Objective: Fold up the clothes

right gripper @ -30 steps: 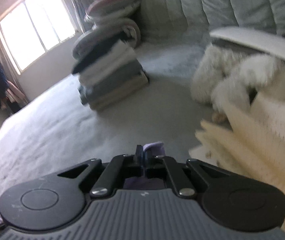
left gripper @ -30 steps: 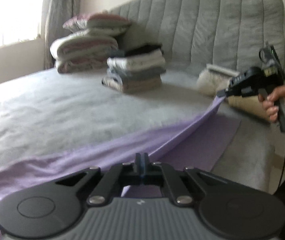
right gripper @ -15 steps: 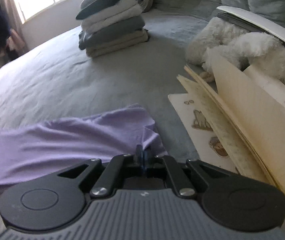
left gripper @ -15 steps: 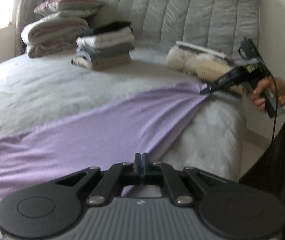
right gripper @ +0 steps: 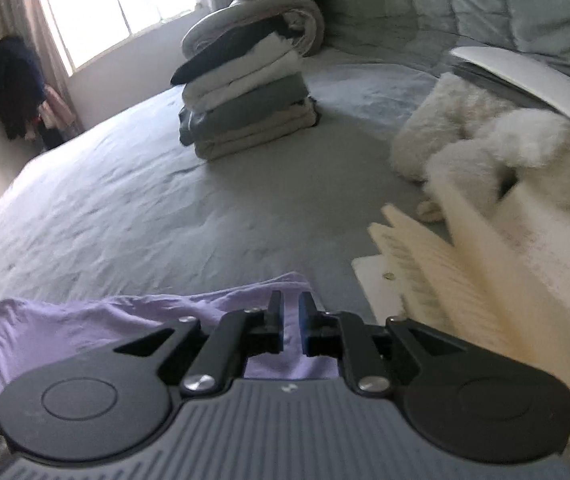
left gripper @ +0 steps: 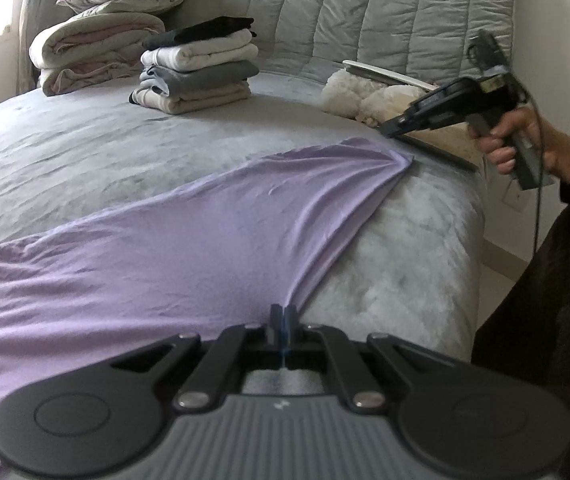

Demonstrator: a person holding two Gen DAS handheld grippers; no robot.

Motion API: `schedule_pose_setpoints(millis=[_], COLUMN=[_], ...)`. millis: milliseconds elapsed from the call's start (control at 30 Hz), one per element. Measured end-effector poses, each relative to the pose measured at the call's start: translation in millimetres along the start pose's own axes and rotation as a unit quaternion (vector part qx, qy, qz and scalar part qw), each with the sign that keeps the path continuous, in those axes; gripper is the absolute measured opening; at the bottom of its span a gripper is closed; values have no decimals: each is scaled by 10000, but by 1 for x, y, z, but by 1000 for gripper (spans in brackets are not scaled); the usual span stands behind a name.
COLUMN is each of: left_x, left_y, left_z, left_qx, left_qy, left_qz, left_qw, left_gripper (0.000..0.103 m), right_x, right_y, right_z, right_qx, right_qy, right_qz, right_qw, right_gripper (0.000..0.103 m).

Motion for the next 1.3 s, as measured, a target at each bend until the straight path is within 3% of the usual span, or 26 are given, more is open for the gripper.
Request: schedule_pose_setpoints(millis=[67,100,133,267,300,400,567,767,833,900,967,1000,1033,1133,1300], left_x=[-1,-1,-2,-3,-3,-3,-3,-4,-4,-3,-1,0,1,4,4], left_y=[0,0,0,0,0,1,1,0,-1,-2,-6,-9,-13,-23,-43], left_z=[0,0,0,1,2,2,2,3,3,4,7,9,12,21,43], left_qx=[2,-7,-15,-62,-75,-116,-171,-209,-194,-215,-258,-274,-227,-14,694], left_qy=[-5,-10,-15,-55,-62,-70,-125,-229,-277,-357,-543,-663,-732,-928,-1138], left_qz=[-10,-16,-22,-40,-40,-37,-19,-22,-49,-63,-89,-115,-172,-303,-519], left_qw=[10000,10000,10000,10000,9999,9999,9998,9995,9994,9991,9982,9974,9969,9952,9897], left_gripper=[0,0,0,0,0,0,0,0,1,4,14,25,34,39,39], right_x=[1,0,-1,-3,-5,-10,0,-10,-6,-1,5,8,11,16,17], right_y=[5,10,15,31,32,34,24,41,39,35,32,31,30,27,30], right_z=[1,2,2,5,6,11,15,9,12,16,23,27,33,56,102], right_qx=[-5,-38,-71,-132,-94,-38,-356,-560,-582,-578,-490,-426,-341,-66,304], right_qy=[-116,-228,-341,-676,-717,-962,-1222,-1429,-1455,-1427,-1341,-1273,-1239,-1250,-1486], right_qz=[-29,-32,-36,-22,-7,-8,-588,-291,-323,-401,-487,-531,-583,-685,-700], right_qw=[9999,9997,9994,9976,9974,9954,9901,9877,9871,9873,9886,9895,9900,9898,9860], right_gripper=[21,37,43,43,41,5,4,6,15,16,26,41,45,45,45])
Point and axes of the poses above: each gripper's, at about its wrist camera, not at the fingertips, and y roughly the way its jaws point, z to its left, x to its top, the point moved 6 cm from there along y, roughly the way its jaws point, and after that the axes turned 11 degrees about -z, right-handed, at the moved point
